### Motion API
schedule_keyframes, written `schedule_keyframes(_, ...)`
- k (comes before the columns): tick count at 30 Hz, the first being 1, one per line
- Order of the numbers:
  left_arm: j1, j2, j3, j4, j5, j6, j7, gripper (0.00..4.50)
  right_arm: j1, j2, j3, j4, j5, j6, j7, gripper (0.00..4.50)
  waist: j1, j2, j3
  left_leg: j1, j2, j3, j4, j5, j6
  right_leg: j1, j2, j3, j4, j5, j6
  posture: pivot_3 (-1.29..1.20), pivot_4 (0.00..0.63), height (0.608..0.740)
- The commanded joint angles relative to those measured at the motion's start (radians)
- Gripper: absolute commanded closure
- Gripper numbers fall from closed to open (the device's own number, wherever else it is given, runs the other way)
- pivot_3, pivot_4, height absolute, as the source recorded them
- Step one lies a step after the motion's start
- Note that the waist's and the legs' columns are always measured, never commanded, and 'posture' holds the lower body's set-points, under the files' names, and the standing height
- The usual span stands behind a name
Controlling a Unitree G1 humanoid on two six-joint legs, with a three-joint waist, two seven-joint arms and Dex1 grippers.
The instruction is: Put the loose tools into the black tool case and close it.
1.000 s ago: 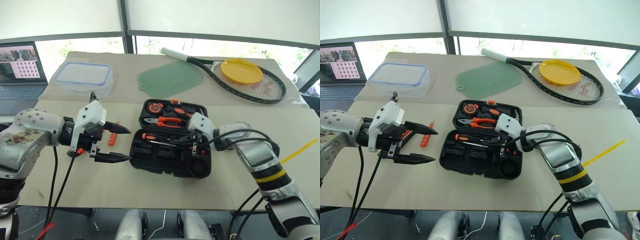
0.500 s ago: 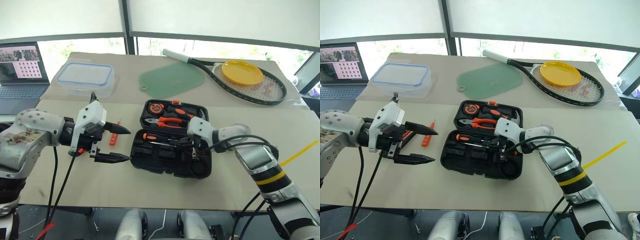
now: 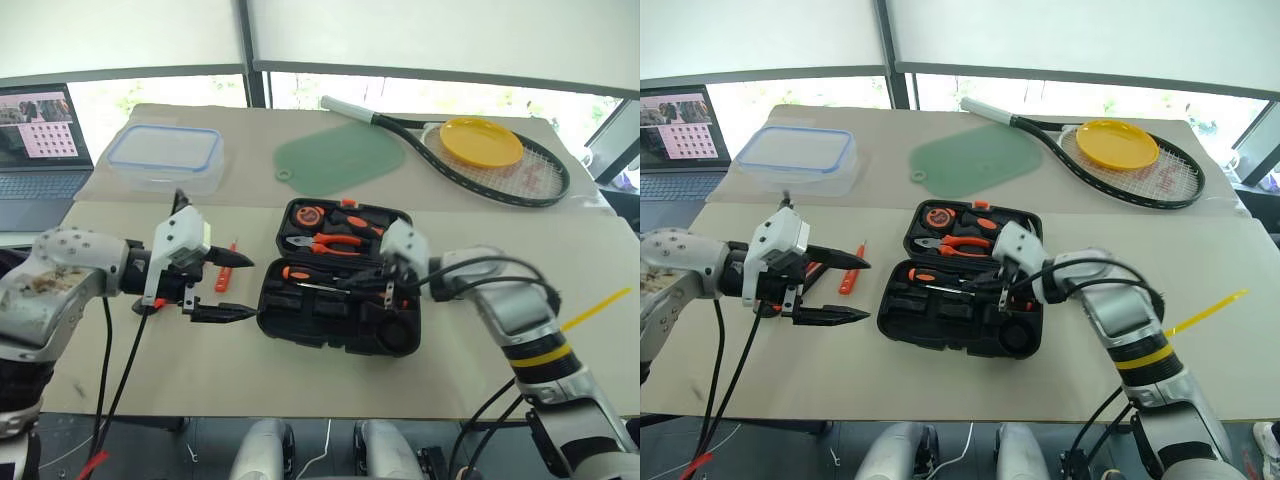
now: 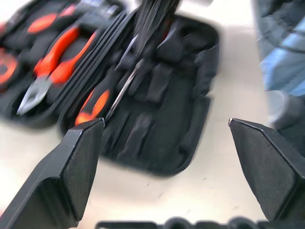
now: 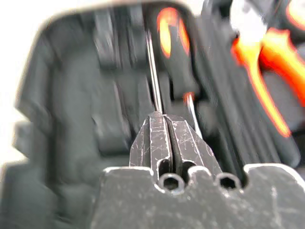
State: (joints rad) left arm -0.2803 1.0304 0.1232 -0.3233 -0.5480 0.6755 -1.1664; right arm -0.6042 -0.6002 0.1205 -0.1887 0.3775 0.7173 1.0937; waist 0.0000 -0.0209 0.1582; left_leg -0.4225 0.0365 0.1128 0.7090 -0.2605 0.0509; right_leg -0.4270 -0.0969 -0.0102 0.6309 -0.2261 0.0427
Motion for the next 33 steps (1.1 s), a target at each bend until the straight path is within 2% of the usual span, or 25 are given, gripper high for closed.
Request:
schedule_keyframes(1,0.200,-0.027,0.294,-0.071,0.032,0.106,0.170,0.00,-0.037,-0.080,-0.176,-0.149,0.218,0.111,0.065,3.06,-0.002,0.000,0.001,0.000,0.001,0.000,-0.001,0.000,0.000,0.000,0.000,0.000,0.000,0.000,0.000,0.00,0.150,0.738)
schedule_keyframes(2,0.292,-0.049,0.374,-0.109,0.041,0.135,0.188,0.00,-0.037,-0.101,-0.193,-0.162,0.251,0.126,0.078,2.86,-0.004,-0.001,0.001,0.000,0.001,-0.001,-0.002,-0.001,0.002,0.000,0.000,-0.001,-0.001,0.000,0.000,0.00,0.150,0.738)
schedule_keyframes(6,0.608,-0.152,0.623,-0.244,0.057,0.198,0.221,0.00,-0.018,-0.175,-0.225,-0.194,0.328,0.143,0.124,1.33,-0.015,-0.002,0.001,0.004,0.001,0.001,-0.011,-0.003,0.005,0.002,-0.004,-0.002,-0.005,0.000,0.000,0.00,0.150,0.738)
schedule_keyframes(9,0.716,-0.198,0.713,-0.305,0.029,0.219,0.229,0.00,0.001,-0.209,-0.227,-0.204,0.350,0.127,0.135,0.29,-0.005,-0.003,0.002,0.005,-0.001,0.000,-0.013,-0.003,0.004,0.002,-0.007,-0.004,-0.004,-0.001,-0.002,0.00,0.150,0.738)
schedule_keyframes(10,0.727,-0.206,0.728,-0.320,0.016,0.233,0.237,0.00,0.004,-0.215,-0.229,-0.204,0.356,0.125,0.136,0.05,0.000,-0.003,0.002,0.005,-0.002,-0.001,-0.013,-0.002,0.003,0.001,-0.008,-0.005,-0.004,-0.001,-0.003,0.00,0.150,0.738)
schedule_keyframes(11,0.724,-0.208,0.733,-0.332,0.002,0.251,0.250,0.00,0.004,-0.219,-0.231,-0.203,0.362,0.124,0.134,0.05,0.006,-0.003,0.002,0.006,-0.002,-0.001,-0.013,-0.002,0.003,0.002,-0.010,-0.005,-0.003,-0.001,-0.003,0.00,0.150,0.738)
schedule_keyframes(13,0.642,-0.184,0.692,-0.352,-0.051,0.341,0.309,0.00,0.002,-0.217,-0.233,-0.207,0.380,0.128,0.118,0.05,0.014,-0.002,0.002,0.009,-0.003,-0.001,-0.013,-0.004,-0.001,0.002,-0.011,-0.006,-0.003,-0.006,-0.011,0.00,0.150,0.738)
schedule_keyframes(16,0.463,-0.138,0.589,-0.368,-0.129,0.520,0.405,0.00,0.014,-0.220,-0.231,-0.224,0.381,0.116,0.099,0.05,0.024,-0.004,0.002,0.011,-0.004,-0.002,-0.013,-0.005,-0.004,0.004,-0.012,-0.007,-0.003,-0.005,-0.011,0.00,0.150,0.738)
schedule_keyframes(18,0.275,-0.138,0.482,-0.340,-0.156,0.683,0.499,0.00,0.026,-0.214,-0.242,-0.240,0.393,0.121,0.075,0.05,0.024,-0.004,0.002,0.011,-0.005,-0.002,-0.013,-0.004,-0.002,0.006,-0.012,-0.006,-0.002,-0.003,-0.007,0.00,0.150,0.738)
schedule_keyframes(19,0.166,-0.154,0.413,-0.309,-0.139,0.773,0.556,0.00,0.036,-0.211,-0.248,-0.251,0.399,0.122,0.061,0.05,0.022,-0.004,0.002,0.011,-0.006,-0.002,-0.013,-0.001,0.004,0.007,-0.012,-0.005,-0.001,0.001,-0.002,0.00,0.150,0.738)
schedule_keyframes(21,-0.017,-0.180,0.280,-0.236,-0.093,0.896,0.654,0.00,0.061,-0.207,-0.261,-0.275,0.407,0.119,0.033,0.05,0.019,-0.005,0.002,0.010,-0.006,-0.002,-0.013,0.001,0.004,0.006,-0.011,-0.005,-0.001,0.001,-0.002,0.00,0.150,0.738)
schedule_keyframes(26,-0.266,-0.223,0.072,0.017,-0.104,0.939,0.821,0.00,0.141,-0.188,-0.297,-0.354,0.455,0.130,-0.053,0.05,0.003,-0.006,0.002,0.008,-0.006,-0.002,-0.014,0.002,0.002,0.004,-0.007,-0.002,-0.001,0.001,-0.001,0.00,0.150,0.738)
schedule_keyframes(33,-0.474,-0.286,-0.104,0.273,-0.080,0.939,0.885,0.00,0.213,-0.189,-0.315,-0.425,0.481,0.113,-0.129,0.05,0.009,-0.008,0.003,0.007,-0.006,-0.002,-0.014,0.002,0.002,0.004,-0.007,-0.003,-0.002,0.001,-0.001,0.00,0.150,0.738)
